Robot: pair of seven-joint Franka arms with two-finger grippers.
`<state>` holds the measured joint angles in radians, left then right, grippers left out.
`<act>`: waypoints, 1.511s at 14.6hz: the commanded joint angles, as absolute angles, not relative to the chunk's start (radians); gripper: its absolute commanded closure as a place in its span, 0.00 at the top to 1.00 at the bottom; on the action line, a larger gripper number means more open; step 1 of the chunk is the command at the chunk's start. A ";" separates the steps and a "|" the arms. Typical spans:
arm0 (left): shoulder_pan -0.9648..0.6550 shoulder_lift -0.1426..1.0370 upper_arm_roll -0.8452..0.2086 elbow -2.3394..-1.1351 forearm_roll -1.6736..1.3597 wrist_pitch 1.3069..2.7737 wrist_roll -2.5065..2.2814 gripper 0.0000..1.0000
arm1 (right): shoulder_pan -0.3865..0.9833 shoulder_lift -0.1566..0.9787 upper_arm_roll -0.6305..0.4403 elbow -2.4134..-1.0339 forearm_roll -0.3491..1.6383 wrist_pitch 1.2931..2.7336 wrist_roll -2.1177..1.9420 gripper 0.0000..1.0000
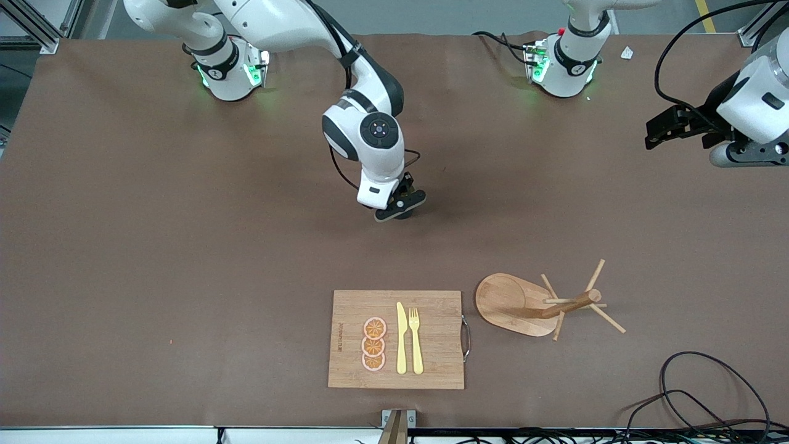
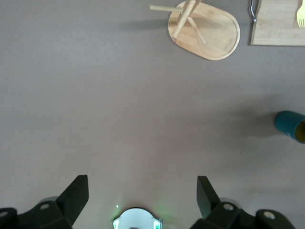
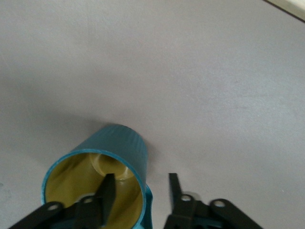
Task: Pass cup and hang on rack
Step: 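Set the mug down mid-table and open the right gripper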
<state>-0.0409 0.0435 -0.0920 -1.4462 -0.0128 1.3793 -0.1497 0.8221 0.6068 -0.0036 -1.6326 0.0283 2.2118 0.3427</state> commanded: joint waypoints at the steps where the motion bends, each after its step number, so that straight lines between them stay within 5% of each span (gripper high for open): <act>1: -0.045 0.054 -0.097 -1.442 -0.015 1.399 -0.176 1.00 | 0.818 0.543 -0.008 -1.623 0.014 2.108 0.367 1.00; 9: -0.049 0.058 -0.118 -1.443 0.000 1.393 -0.160 1.00 | 0.583 0.341 -0.018 -1.614 0.020 1.896 0.360 1.00; 16: -0.048 0.072 -0.187 -1.448 -0.058 1.358 -0.392 1.00 | 0.168 0.307 -0.021 -1.499 0.014 1.755 0.301 1.00; 22: -0.128 0.106 -0.328 -1.440 0.033 1.365 -0.832 1.00 | 0.012 0.307 -0.023 -1.424 0.012 1.600 0.095 1.00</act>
<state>-0.0809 0.0866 -0.3050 -1.4514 -0.0172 1.3709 -0.7193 0.0550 0.3151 -0.0462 -1.4269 0.0193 1.6257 0.1325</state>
